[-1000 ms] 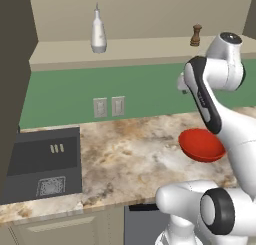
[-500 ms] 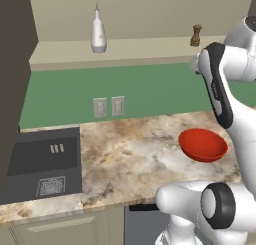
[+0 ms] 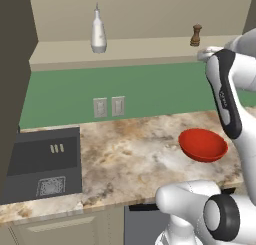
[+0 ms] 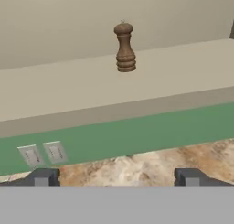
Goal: Retrieve the bottle and the shaker from the cabinet and place them next to the mixing bowl on the counter. Then add garlic from the fridge to the mixing bowl.
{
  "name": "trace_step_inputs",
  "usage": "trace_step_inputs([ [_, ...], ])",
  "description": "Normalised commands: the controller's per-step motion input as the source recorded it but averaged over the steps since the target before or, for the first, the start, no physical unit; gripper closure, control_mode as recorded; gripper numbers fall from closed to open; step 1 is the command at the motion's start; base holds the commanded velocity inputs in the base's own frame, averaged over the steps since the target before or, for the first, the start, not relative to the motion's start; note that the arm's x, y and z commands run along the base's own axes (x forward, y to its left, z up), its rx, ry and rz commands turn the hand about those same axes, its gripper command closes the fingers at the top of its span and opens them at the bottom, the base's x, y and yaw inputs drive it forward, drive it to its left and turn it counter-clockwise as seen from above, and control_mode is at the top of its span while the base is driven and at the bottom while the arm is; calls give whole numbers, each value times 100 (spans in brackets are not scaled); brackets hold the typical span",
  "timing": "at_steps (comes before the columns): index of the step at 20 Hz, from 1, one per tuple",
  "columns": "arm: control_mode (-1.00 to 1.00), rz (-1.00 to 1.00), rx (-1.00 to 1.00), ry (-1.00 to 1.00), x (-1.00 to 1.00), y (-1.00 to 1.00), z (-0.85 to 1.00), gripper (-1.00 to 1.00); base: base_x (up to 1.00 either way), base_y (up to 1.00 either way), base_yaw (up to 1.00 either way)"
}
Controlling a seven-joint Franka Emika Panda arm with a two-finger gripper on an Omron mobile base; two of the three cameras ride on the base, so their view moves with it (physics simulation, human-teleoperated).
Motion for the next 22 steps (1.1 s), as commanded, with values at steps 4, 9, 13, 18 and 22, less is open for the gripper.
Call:
trace_step_inputs([
  [4,-100,-10,-7,-7,3,-10,31,-100,0,0,0],
  [9,-100,-13,-5,0,0,-17,53,-100,0,0,0],
  [13,-100,0,0,0,2,-19,52,-100,0,0,0],
  [18,-100,0,1,-1,24,-14,11,-100,0,0,0],
  [22,-100,1,1,-1,37,-2,0,-100,0,0,0],
])
